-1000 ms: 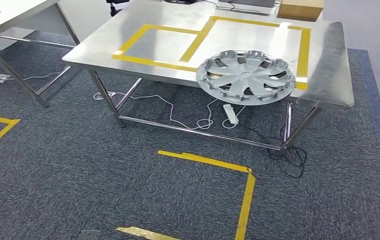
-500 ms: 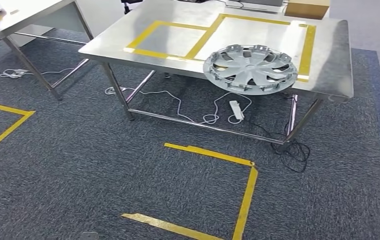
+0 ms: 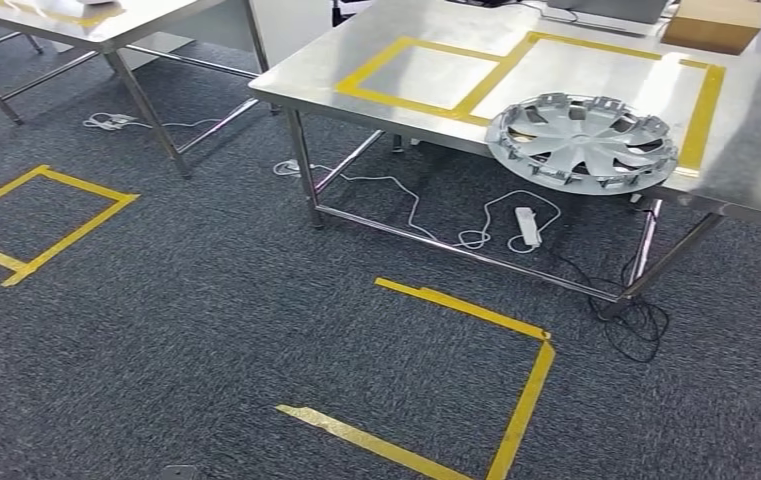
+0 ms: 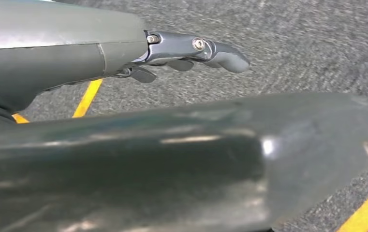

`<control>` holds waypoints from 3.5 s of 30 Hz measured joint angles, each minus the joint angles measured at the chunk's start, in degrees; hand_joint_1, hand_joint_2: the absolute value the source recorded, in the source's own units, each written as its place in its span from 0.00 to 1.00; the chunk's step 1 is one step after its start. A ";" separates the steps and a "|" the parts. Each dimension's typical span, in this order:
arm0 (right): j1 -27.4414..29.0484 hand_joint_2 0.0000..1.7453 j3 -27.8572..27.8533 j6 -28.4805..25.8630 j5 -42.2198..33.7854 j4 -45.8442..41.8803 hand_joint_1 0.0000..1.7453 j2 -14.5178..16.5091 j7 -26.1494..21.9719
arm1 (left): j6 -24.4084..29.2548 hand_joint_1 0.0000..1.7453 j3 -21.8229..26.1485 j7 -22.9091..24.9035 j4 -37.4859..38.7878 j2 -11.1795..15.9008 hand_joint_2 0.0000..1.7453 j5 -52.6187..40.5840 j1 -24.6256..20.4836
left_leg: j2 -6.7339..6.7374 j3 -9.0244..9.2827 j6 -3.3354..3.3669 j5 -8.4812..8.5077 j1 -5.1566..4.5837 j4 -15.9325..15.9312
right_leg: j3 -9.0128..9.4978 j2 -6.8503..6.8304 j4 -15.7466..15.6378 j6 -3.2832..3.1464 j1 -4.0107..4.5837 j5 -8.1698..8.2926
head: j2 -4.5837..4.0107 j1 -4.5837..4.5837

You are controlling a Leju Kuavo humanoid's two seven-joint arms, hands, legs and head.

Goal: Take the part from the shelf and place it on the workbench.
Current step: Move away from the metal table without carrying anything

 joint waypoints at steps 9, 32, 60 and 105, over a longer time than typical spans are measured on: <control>0.53 0.00 0.98 0.78 0.01 0.32 0.00 -0.22 0.34 | 0.02 0.00 -0.74 0.47 0.01 -0.25 0.00 -2.38 0.24 | 3.32 -7.35 -3.23 -7.81 1.01 15.20 | 0.73 -5.39 -2.11 -0.98 -0.47 1.19 | 0.00 -0.73; 0.83 0.00 6.21 6.28 10.74 1.23 0.00 0.18 6.62 | 4.68 0.00 -5.64 4.85 0.01 -1.32 0.00 -10.41 2.23 | -2.62 -1.41 -1.16 0.86 0.79 0.35 | 0.58 0.92 -0.87 0.99 -0.84 -0.43 | -0.01 -0.20; 0.32 0.00 13.67 7.59 15.79 1.57 0.00 2.62 7.98 | 4.15 0.00 -9.02 4.07 0.01 -2.57 0.00 -13.27 3.28 | -1.38 -0.42 -0.18 -0.01 0.76 0.35 | -1.86 -0.59 3.25 2.01 -1.17 -0.77 | 0.00 -0.16; 0.16 0.00 23.82 10.01 14.92 1.74 0.00 -0.26 8.99 | 2.54 0.00 -3.91 6.10 0.12 -4.15 1.00 -6.09 -0.63 | 5.58 -4.37 -2.90 -2.90 1.25 8.93 | -0.53 -7.76 0.07 0.09 -0.87 -0.41 | -0.01 -0.92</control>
